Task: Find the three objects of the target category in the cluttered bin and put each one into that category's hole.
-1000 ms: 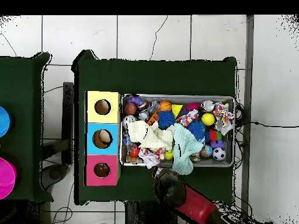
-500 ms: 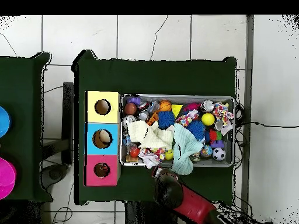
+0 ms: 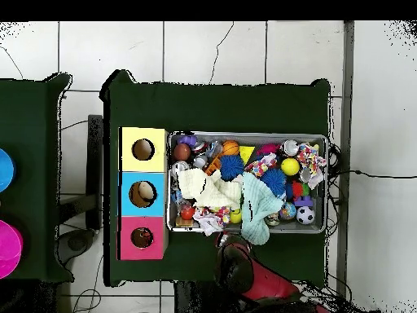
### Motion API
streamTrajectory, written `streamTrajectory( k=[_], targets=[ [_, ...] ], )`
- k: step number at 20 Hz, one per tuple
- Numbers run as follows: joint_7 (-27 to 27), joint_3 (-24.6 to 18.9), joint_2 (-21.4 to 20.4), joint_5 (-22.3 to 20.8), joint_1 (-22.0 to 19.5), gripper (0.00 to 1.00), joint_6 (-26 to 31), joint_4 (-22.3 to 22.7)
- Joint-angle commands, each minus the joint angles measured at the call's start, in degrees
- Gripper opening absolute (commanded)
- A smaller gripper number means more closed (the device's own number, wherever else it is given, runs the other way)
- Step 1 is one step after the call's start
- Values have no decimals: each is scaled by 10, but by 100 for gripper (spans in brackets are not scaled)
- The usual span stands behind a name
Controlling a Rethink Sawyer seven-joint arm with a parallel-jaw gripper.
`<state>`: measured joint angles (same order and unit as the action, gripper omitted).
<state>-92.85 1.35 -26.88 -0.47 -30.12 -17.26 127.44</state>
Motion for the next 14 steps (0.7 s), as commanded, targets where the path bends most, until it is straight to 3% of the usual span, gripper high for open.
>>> streamTrajectory(
  k=[1,5,14],
  targets=[
    [-111,-48,4,20,-15,100,-100,-194],
    [-110,-49,19,28,-16,100,-87,-208],
    [-127,-51,59,16,-19,100,-143,-226]
  ],
)
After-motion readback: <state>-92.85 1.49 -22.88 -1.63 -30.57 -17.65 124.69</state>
